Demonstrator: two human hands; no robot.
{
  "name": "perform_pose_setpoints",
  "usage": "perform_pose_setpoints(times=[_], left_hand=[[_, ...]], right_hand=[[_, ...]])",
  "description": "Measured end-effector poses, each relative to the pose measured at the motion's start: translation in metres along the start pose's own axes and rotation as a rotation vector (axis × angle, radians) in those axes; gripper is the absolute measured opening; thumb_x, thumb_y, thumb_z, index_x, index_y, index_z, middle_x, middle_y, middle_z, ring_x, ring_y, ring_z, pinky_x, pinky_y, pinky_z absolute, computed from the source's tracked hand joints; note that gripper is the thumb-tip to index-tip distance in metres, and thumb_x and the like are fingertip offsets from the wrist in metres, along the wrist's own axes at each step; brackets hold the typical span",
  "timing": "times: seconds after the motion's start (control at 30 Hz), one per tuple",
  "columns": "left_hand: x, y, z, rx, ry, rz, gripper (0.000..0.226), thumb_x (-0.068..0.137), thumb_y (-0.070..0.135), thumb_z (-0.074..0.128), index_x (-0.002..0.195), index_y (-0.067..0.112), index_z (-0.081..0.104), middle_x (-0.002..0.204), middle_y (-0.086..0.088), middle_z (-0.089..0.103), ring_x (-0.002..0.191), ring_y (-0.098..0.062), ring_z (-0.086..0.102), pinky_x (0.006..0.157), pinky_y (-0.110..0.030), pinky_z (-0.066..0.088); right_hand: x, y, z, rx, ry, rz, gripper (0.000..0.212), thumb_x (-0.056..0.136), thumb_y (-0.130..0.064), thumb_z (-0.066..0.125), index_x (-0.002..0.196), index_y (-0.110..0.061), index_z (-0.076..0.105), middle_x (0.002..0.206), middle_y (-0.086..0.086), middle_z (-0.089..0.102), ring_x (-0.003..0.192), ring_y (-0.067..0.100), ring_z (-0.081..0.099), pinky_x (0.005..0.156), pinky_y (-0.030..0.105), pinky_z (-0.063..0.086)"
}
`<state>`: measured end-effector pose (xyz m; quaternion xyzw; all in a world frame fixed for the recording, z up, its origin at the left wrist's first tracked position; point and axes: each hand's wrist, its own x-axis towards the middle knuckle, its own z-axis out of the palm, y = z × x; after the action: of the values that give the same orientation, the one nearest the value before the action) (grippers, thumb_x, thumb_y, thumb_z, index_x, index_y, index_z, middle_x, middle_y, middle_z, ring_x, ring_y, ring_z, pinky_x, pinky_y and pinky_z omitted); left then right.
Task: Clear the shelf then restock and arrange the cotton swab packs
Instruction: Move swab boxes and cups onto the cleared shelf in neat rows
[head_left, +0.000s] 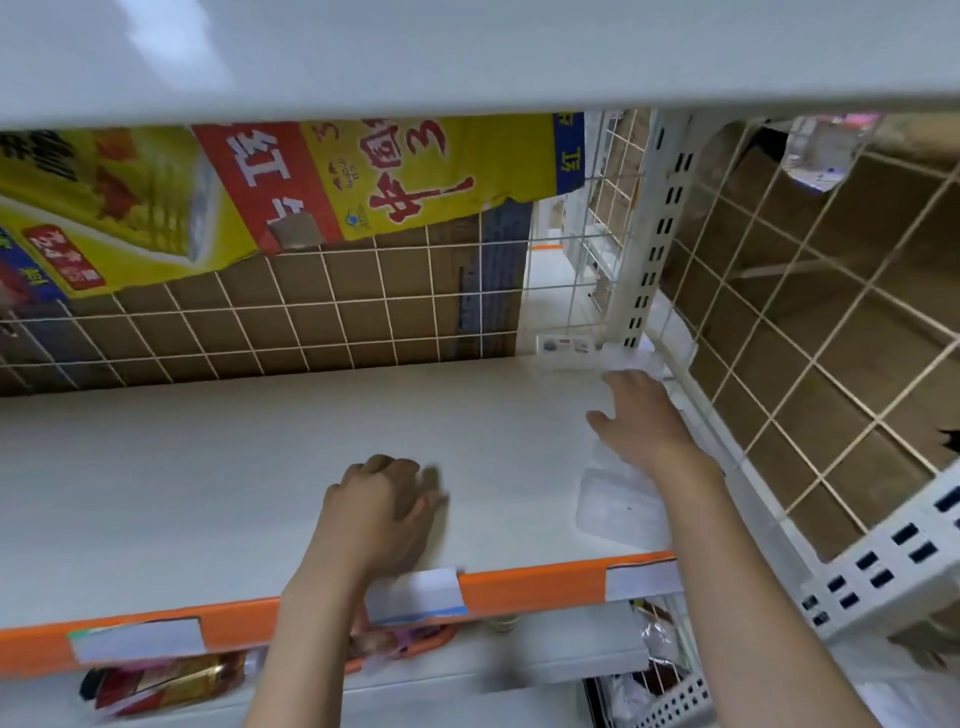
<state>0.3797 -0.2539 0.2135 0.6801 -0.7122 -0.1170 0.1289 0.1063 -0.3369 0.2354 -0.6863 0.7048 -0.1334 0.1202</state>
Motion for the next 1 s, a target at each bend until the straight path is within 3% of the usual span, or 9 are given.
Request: perform_pose_setpoints(times=[0.33,0.6,0.73,0.9,1.0], left_hand=[[0.006,-0.001,-0.016,0.037,0.038,-0.02,0.08,0.065,0.063,0.016,0.11,0.018,0.063,0.109,-0.001,0.061,0.103,-0.026,0.054,0.08,-0.032,0.042],[0.025,0.016,-0.007,0.073,0.01,0.043,0.044,0.086,0.043,0.041,0.117,0.019,0.061,0.117,-0.003,0.059,0.108,-0.027,0.052,0.084,-0.034,0.041],[0.053,0.039,-0.003,0.066,0.024,0.137,0.031,0.092,0.031,0.051,0.118,0.017,0.059,0.12,-0.004,0.056,0.111,-0.027,0.049,0.088,-0.034,0.041],[0.102,0.08,-0.006,0.117,0.006,0.265,0.037,0.091,0.036,0.053,0.125,0.022,0.054,0.127,-0.003,0.054,0.117,-0.026,0.048,0.094,-0.037,0.042],[0.138,0.107,-0.012,0.143,-0.021,0.357,0.04,0.093,0.039,0.05,0.129,0.022,0.051,0.13,-0.003,0.053,0.117,-0.025,0.05,0.095,-0.036,0.043]], right_hand=[[0.071,0.001,0.005,-0.092,0.066,0.106,0.054,0.085,-0.02,0.056,0.134,-0.007,0.039,0.138,0.019,0.036,0.127,0.035,0.034,0.105,0.04,0.031],[0.069,0.01,0.014,-0.218,-0.002,0.129,0.06,0.091,-0.03,0.047,0.142,-0.007,0.027,0.146,0.017,0.023,0.132,0.037,0.023,0.11,0.044,0.02],[0.063,0.01,0.018,-0.155,-0.075,0.146,0.057,0.09,-0.027,0.047,0.141,-0.015,0.026,0.152,0.015,0.004,0.14,0.041,0.002,0.112,0.056,0.003],[0.051,0.02,0.011,-0.045,-0.1,0.039,0.062,0.086,-0.026,0.055,0.142,-0.025,0.029,0.15,0.015,0.011,0.137,0.036,0.008,0.107,0.045,0.025],[0.042,0.026,0.005,-0.013,-0.107,-0.001,0.067,0.085,-0.02,0.055,0.145,-0.024,0.027,0.151,0.013,0.013,0.137,0.034,0.008,0.106,0.04,0.029]])
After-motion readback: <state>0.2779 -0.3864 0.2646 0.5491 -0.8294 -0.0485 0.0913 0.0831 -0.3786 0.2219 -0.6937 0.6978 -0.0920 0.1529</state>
